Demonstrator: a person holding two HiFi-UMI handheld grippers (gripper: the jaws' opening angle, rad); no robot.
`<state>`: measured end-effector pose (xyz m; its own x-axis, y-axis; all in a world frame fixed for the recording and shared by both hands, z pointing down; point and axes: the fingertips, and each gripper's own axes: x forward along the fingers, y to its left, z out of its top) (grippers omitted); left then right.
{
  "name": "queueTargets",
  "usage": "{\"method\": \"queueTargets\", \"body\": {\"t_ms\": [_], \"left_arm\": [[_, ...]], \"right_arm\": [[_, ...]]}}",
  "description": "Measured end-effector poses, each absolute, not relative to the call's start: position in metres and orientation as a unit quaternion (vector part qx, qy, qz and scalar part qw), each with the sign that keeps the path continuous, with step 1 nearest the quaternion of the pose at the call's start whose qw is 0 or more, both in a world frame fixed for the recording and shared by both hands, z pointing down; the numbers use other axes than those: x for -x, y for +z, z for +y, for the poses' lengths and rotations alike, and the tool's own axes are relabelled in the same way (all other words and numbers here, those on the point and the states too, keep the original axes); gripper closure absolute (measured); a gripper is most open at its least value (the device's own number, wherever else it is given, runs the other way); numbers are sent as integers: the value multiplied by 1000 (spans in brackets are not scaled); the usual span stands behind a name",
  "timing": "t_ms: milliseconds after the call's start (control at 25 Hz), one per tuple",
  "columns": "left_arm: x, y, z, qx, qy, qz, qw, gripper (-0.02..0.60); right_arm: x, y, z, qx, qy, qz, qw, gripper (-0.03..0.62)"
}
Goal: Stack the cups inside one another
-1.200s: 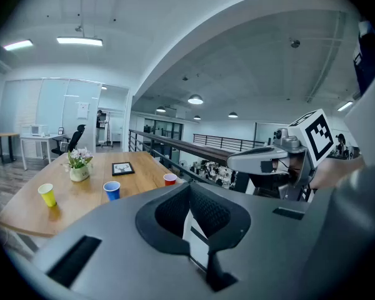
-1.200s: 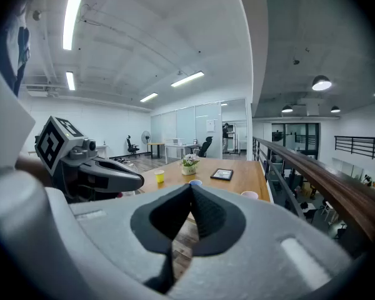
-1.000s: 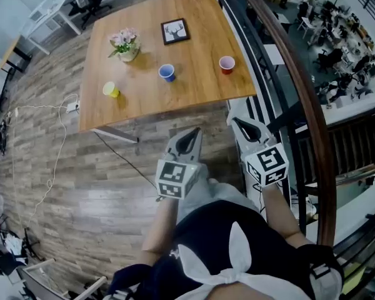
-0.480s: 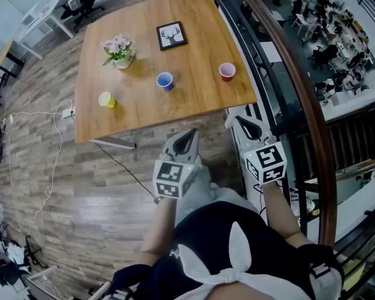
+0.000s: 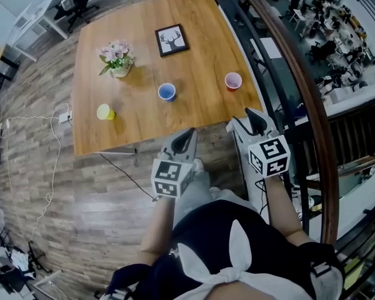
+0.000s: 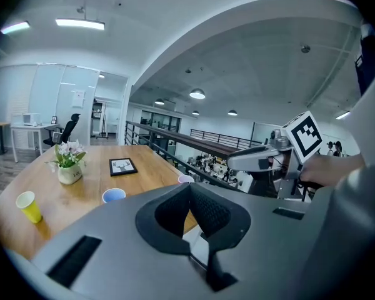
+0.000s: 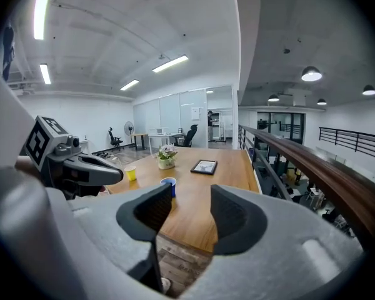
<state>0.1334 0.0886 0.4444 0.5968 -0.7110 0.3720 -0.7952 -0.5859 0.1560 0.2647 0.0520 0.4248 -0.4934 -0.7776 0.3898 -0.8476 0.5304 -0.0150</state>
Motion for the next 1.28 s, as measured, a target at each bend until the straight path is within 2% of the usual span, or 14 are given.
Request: {"method": "queueTargets", "body": {"t_ms": [480,1280], "left_arm": [[-97,453,19,-884,139,-416,162,565],[-77,479,-27,-892,161,-386,172,565]], "right_arm": [[-262,444,-29,-515,110,-826,203,332],[-277,490,-81,-541,134,-789,260,298]]}}
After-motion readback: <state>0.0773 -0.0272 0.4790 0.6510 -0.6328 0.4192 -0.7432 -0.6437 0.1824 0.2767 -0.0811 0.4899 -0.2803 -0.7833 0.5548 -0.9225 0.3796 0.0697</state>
